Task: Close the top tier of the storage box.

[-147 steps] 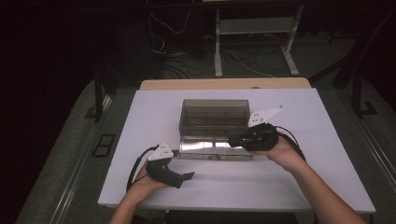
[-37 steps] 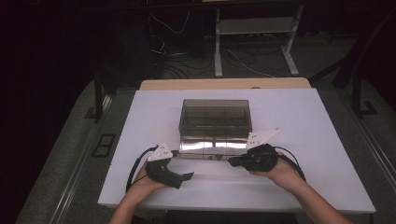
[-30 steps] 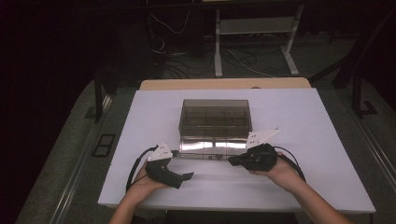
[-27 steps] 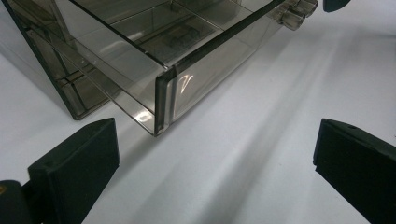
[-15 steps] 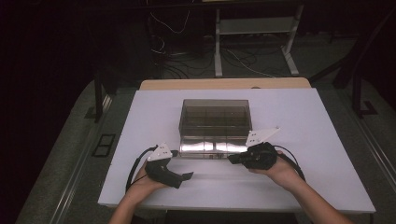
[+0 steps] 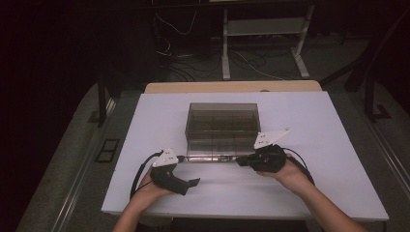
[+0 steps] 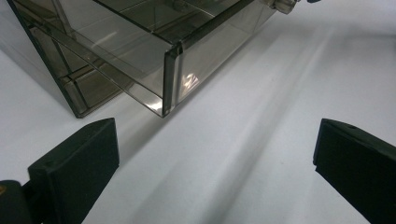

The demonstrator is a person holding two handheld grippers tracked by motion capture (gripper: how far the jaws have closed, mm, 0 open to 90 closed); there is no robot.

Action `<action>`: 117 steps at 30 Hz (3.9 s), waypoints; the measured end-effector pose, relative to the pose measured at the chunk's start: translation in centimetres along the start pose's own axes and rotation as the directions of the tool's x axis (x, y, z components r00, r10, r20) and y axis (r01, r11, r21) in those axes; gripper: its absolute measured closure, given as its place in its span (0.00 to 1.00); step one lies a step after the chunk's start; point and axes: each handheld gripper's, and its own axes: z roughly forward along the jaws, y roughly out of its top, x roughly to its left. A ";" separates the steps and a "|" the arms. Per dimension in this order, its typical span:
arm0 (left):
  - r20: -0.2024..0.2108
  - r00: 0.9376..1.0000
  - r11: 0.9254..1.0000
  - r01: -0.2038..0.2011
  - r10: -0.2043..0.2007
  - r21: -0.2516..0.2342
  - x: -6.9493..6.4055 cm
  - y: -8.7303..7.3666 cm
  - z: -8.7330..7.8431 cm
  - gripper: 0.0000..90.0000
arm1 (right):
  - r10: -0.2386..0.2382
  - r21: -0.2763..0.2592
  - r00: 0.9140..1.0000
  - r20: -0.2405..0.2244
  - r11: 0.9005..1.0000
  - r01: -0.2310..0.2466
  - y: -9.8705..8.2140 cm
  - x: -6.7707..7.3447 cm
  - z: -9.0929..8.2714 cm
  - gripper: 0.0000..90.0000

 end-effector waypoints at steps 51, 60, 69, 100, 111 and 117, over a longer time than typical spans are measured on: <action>-0.029 1.000 1.000 0.010 -0.010 -0.014 -0.1 0.1 -0.1 0.00 | 0.024 -0.013 0.999 0.046 1.000 -0.024 1.6 -2.3 1.1 0.99; -0.032 0.999 1.000 0.001 -0.001 -0.002 0.0 0.0 0.0 0.00 | 0.028 -0.021 0.998 0.057 0.999 -0.027 2.1 -2.8 1.4 0.99; -0.031 1.000 1.000 0.003 -0.003 -0.002 0.0 0.0 -0.1 0.00 | 0.038 -0.027 0.997 0.066 0.999 -0.036 2.3 -3.4 1.6 0.99; -0.035 0.999 1.000 0.011 -0.011 -0.006 0.1 0.0 -0.1 0.00 | 0.060 -0.048 0.992 0.115 0.997 -0.055 2.5 -4.8 2.3 0.99; -0.032 0.999 1.000 0.010 -0.010 -0.005 0.1 0.1 0.0 0.00 | 0.057 -0.057 0.992 0.117 0.997 -0.050 2.5 -4.5 1.9 0.99; -0.032 0.999 1.000 0.005 -0.005 -0.003 0.1 0.1 0.0 0.00 | 0.056 -0.068 0.992 0.109 0.997 -0.049 2.4 -4.2 1.0 0.98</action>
